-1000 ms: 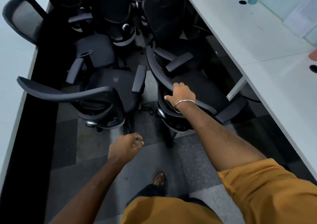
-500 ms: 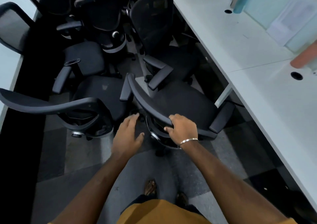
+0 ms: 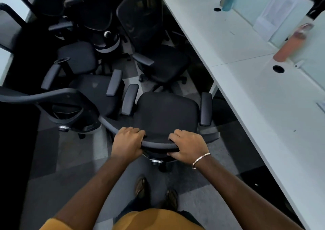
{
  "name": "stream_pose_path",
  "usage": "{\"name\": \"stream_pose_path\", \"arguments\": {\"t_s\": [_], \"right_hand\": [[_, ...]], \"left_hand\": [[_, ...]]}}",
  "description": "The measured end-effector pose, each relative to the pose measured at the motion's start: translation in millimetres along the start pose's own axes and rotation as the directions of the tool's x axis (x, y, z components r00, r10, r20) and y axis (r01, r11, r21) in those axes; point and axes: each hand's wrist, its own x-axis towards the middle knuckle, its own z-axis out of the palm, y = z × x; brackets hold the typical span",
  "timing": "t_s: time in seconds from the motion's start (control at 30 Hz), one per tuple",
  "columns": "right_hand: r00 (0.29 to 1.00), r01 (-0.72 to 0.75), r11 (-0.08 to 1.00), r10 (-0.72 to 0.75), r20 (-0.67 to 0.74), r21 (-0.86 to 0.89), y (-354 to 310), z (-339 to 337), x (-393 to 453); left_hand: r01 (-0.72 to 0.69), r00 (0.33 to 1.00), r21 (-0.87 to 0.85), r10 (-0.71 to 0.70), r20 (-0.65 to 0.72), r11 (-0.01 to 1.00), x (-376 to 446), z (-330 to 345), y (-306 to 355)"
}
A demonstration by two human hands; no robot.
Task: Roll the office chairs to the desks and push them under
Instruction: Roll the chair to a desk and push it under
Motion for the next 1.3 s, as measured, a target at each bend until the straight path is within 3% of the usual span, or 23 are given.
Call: {"name": "stream_pose_path", "arguments": {"t_s": [0.17, 0.47, 0.67, 0.8, 1.03, 1.3], "right_hand": [[0.995, -0.041, 0.998, 0.044, 0.086, -0.037, 19.2, -7.9, -37.8], [0.954, -0.272, 0.96, 0.261, -0.147, -0.06, 16.4, 9.0, -128.0], [0.953, -0.3, 0.954, 0.299, -0.045, -0.013, -2.5, 2.0, -189.5], [0.961, -0.278, 0.96, 0.278, 0.007, 0.02, -24.8, -3.0, -243.8], [0.971, -0.232, 0.969, 0.235, -0.038, 0.081, -65.2, 7.6, -347.5], [0.996, -0.058, 0.994, 0.064, -0.064, 0.097, -96.1, 12.6, -472.2]], "left_hand": [[0.056, 0.998, -0.016, -0.057, -0.023, 0.998, -32.2, 3.3, 63.2], [0.025, 0.993, -0.095, -0.035, -0.109, 0.995, -101.1, 7.8, 138.2], [0.062, 0.99, -0.149, -0.08, -0.12, 0.987, -157.2, 4.7, 170.8], [0.1, 0.988, -0.186, -0.12, -0.102, 0.978, -207.9, 2.2, 196.7], [0.138, 0.977, -0.189, -0.165, -0.138, 0.972, -305.6, 15.6, 239.3], [0.253, 0.944, -0.153, -0.278, -0.177, 0.955, -415.3, 21.4, 306.8]]}}
